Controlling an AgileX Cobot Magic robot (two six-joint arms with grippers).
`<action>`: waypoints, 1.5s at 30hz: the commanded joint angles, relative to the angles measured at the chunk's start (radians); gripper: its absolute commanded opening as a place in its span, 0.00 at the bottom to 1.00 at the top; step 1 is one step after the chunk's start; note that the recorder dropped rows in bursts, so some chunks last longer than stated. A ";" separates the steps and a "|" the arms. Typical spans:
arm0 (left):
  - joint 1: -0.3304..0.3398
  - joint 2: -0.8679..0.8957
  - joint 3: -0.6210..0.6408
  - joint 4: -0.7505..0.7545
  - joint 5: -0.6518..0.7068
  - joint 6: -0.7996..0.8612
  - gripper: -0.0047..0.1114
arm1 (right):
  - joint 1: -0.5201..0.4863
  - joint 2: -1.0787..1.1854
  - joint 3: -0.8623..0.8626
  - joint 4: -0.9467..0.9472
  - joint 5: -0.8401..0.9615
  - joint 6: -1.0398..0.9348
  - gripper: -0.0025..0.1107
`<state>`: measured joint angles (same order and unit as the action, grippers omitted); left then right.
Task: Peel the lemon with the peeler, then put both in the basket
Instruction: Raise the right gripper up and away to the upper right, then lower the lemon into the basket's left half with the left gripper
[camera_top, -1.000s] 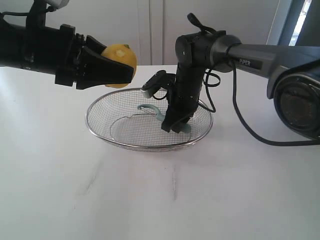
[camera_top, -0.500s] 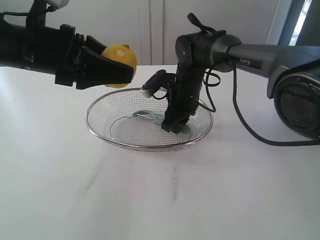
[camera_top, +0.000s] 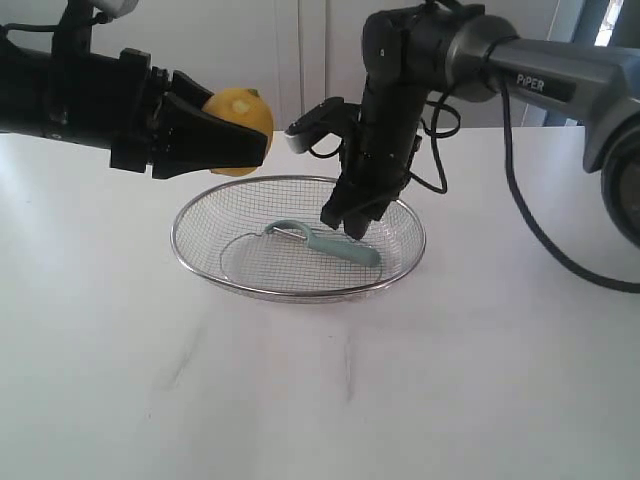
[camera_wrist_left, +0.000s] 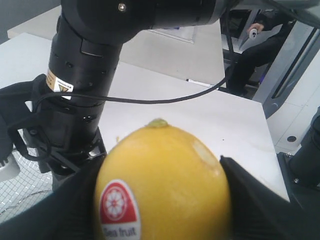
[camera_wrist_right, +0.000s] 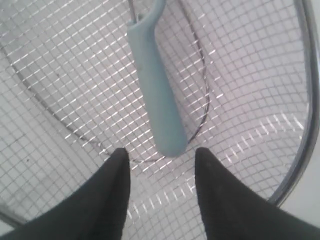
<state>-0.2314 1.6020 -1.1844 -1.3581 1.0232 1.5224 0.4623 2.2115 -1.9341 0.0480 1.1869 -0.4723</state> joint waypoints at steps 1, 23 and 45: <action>-0.003 -0.007 -0.002 -0.023 0.009 0.000 0.04 | -0.005 -0.018 -0.008 0.001 0.034 0.010 0.27; -0.003 -0.009 -0.003 -0.017 -0.064 -0.089 0.04 | -0.163 -0.101 -0.008 0.369 0.034 0.218 0.02; -0.003 -0.009 -0.003 0.164 -0.189 -0.301 0.04 | -0.375 -0.179 -0.008 0.306 0.034 0.350 0.02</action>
<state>-0.2314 1.6020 -1.1844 -1.2017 0.8303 1.2635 0.0983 2.0441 -1.9341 0.3681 1.2195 -0.1354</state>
